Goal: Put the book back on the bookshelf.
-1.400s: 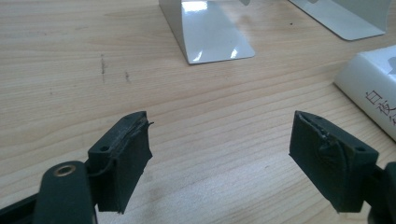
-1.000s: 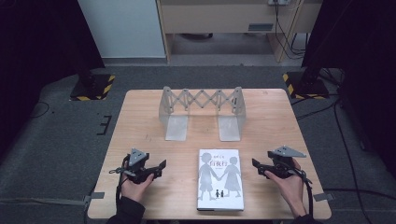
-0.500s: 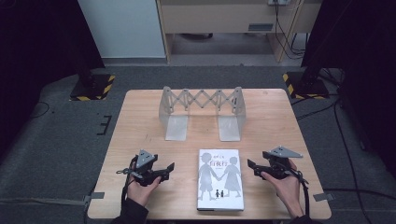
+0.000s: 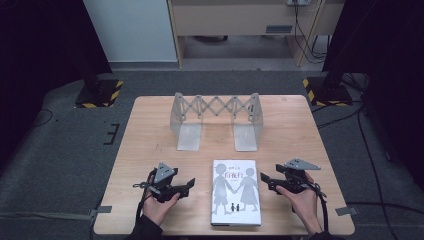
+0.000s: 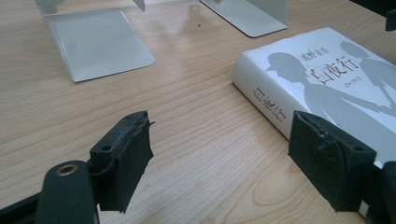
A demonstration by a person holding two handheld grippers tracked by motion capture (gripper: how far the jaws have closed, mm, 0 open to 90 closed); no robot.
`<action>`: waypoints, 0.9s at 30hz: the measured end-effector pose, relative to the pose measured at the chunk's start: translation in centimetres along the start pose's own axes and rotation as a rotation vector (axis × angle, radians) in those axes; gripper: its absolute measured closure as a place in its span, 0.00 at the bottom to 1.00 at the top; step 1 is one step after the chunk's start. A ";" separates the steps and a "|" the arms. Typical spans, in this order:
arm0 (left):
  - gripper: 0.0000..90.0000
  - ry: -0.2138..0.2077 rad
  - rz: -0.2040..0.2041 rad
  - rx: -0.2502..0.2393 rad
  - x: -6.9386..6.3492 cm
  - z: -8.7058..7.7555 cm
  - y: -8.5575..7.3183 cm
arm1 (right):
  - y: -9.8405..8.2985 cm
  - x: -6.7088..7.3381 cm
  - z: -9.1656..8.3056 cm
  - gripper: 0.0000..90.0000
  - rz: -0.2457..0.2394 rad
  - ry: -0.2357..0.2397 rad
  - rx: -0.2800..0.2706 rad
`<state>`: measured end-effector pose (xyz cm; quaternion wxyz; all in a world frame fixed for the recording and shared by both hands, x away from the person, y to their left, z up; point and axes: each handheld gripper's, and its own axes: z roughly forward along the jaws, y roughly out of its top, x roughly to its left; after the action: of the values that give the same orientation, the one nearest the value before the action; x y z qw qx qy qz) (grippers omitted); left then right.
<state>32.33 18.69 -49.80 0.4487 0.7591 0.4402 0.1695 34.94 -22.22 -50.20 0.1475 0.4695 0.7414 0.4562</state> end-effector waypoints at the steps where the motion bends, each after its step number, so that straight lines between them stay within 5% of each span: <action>1: 0.23 -0.003 0.003 0.002 -0.1 0.1 0.0 | 0.0 0.0 0.0 0.26 -0.003 0.004 0.000; 27: 0.24 -0.110 0.059 0.049 -4.0 1.9 -0.3 | -0.6 2.0 1.3 0.27 -0.026 0.064 0.034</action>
<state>31.21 14.44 -50.56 0.4482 0.7905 0.3966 0.1300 34.40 -19.95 -50.95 0.1214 0.4475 0.7593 0.4565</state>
